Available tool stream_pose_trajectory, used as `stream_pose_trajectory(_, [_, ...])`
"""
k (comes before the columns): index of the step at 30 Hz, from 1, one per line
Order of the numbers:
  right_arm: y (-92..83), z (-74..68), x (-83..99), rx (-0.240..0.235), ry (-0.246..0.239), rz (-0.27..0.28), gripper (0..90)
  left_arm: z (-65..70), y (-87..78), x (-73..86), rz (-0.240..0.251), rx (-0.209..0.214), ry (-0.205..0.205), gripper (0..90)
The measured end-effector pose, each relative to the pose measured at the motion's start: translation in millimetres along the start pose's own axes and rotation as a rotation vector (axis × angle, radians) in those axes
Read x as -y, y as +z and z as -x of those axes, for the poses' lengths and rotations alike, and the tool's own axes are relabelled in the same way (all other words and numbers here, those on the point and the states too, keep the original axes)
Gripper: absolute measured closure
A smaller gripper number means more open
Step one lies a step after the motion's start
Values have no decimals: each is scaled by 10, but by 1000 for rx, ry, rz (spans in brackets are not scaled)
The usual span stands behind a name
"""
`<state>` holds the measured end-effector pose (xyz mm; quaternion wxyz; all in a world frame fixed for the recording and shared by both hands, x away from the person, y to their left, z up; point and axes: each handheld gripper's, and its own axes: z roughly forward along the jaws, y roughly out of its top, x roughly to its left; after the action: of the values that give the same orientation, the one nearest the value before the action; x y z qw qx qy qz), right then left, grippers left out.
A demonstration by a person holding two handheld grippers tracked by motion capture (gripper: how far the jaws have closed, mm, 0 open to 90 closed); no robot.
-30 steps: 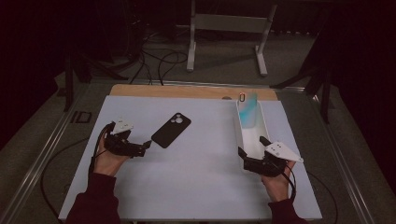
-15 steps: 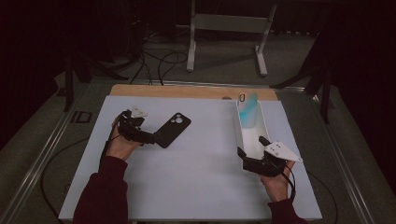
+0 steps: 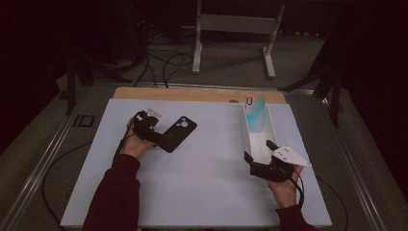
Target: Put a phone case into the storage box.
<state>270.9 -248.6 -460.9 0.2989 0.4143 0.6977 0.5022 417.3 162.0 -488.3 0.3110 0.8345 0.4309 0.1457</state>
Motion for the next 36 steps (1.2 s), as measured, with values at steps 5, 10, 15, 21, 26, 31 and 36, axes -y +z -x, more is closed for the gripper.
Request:
stream_pose_trajectory(5, [1, 0, -2, -2, -2, 1, 81, 24, 101, 0, -6, 10, -6, 0])
stream_pose_trajectory(10, [4, -5, -3, -3, -4, 1, 81, 50, 223, -24, -37, 19, 0, 0])
stream_pose_trajectory(15, [0, -6, -6, -4, -4, 2, 81, 89, 317, -25, -55, 27, 3, 0])
stream_pose_trajectory(21, [-1, -8, -8, -6, -3, 3, 81, 131, 433, -22, -87, 39, 4, 0])
stream_pose_trajectory(26, [2, -2, -6, -5, -3, 2, 81, 155, 558, -15, -120, 38, 10, 0])
stream_pose_trajectory(31, [7, -10, -7, -8, -5, 3, 81, 156, 568, -32, -119, 35, 6, 7])
stream_pose_trajectory(36, [16, -19, -4, -10, -9, 0, 81, 178, 592, -47, -122, 13, 31, 22])
